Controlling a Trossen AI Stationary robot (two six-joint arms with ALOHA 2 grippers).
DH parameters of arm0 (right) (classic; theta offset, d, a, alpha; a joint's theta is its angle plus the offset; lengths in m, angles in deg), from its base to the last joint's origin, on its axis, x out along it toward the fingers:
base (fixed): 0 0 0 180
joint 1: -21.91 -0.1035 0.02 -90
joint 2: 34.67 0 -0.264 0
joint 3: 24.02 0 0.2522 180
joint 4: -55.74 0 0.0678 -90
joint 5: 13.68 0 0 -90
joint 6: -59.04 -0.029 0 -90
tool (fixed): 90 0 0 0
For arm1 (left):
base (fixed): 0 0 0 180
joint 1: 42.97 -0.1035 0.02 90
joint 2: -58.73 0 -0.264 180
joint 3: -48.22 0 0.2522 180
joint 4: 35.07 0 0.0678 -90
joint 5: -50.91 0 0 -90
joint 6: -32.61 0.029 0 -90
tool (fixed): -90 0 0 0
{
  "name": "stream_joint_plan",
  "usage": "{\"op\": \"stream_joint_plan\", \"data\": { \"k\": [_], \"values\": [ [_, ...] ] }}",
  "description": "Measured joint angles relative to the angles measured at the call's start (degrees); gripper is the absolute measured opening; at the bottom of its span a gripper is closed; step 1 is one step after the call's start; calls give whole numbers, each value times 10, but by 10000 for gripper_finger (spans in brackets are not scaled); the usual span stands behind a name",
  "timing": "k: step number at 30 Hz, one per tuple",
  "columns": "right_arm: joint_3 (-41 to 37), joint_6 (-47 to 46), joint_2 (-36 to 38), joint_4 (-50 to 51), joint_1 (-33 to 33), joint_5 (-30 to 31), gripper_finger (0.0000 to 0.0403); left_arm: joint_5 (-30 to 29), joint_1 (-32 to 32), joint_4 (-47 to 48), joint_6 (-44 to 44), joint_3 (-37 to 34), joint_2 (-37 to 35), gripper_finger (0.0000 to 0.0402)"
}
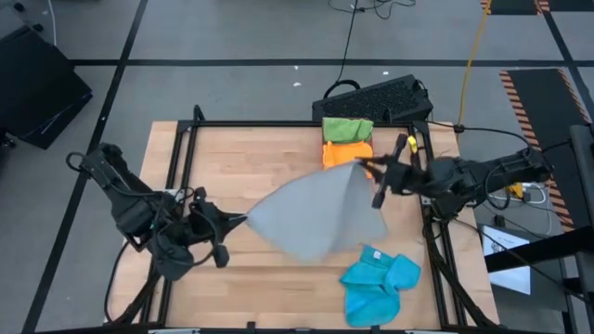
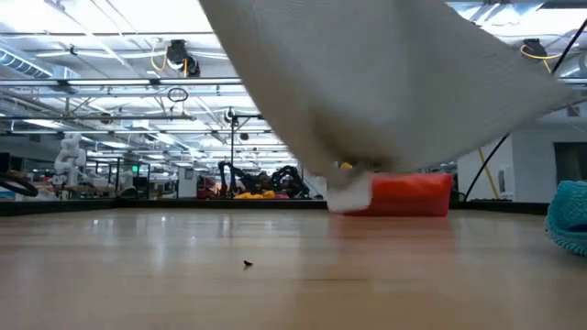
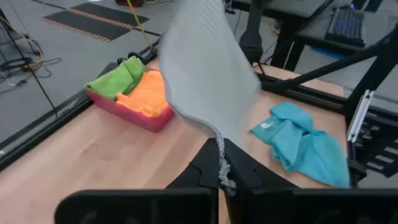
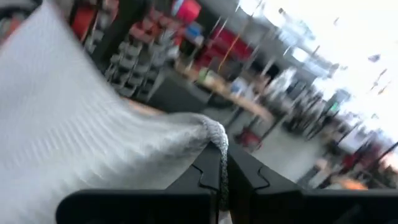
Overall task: Fold microfiber towels
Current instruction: Fold the gray microfiber cloth
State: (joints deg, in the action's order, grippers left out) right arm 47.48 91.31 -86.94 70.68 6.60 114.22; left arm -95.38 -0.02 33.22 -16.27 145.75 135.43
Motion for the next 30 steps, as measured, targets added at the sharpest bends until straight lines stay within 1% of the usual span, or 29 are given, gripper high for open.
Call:
{"op": "stream_joint_plan", "data": {
  "k": [3,5,10,11,13,16,17,19,20,21,22,24,25,26,27,30],
  "values": [
    [3,54,14,-72,4,-19,4,1,-2,-2,17,0,2,5],
    [20,64,22,-83,3,-37,4,-4,-1,-2,24,0,1,3],
    [79,31,26,-61,3,-105,4,-14,-3,-15,62,0,2,4],
    [88,17,26,-53,3,-121,4,-22,-4,-29,82,0,2,3],
    [98,-4,24,-43,3,-145,4,-38,-6,-76,151,0,1,5],
    [100,-15,16,-38,3,-156,4,-77,-7,-178,295,0,-5,6],
    [100,-18,13,-35,4,-156,4,-101,-9,-205,335,0,-9,4],
    [100,-28,10,-30,4,-155,4,-169,-16,-223,362,0,-18,3],
    [100,-34,8,-27,4,-155,4,-187,-21,-224,361,0,-22,4],
    [100,-40,7,-22,4,-155,4,-182,-28,-224,355,0,-27,5],
    [100,-47,5,-16,4,-155,4,-149,-36,-225,349,0,-32,5],
    [100,-57,3,-2,3,-156,4,-24,-56,-230,360,0,-36,4],
    [100,-58,2,4,3,-156,4,29,-65,-229,366,0,-35,3],
    [100,-59,2,7,4,-156,4,61,-71,-219,366,0,-32,3],
    [100,-59,2,8,4,-156,4,80,-74,-207,360,0,-29,5],
    [100,-59,1,4,4,-156,4,103,-87,-183,348,0,-19,18]
  ]
}}
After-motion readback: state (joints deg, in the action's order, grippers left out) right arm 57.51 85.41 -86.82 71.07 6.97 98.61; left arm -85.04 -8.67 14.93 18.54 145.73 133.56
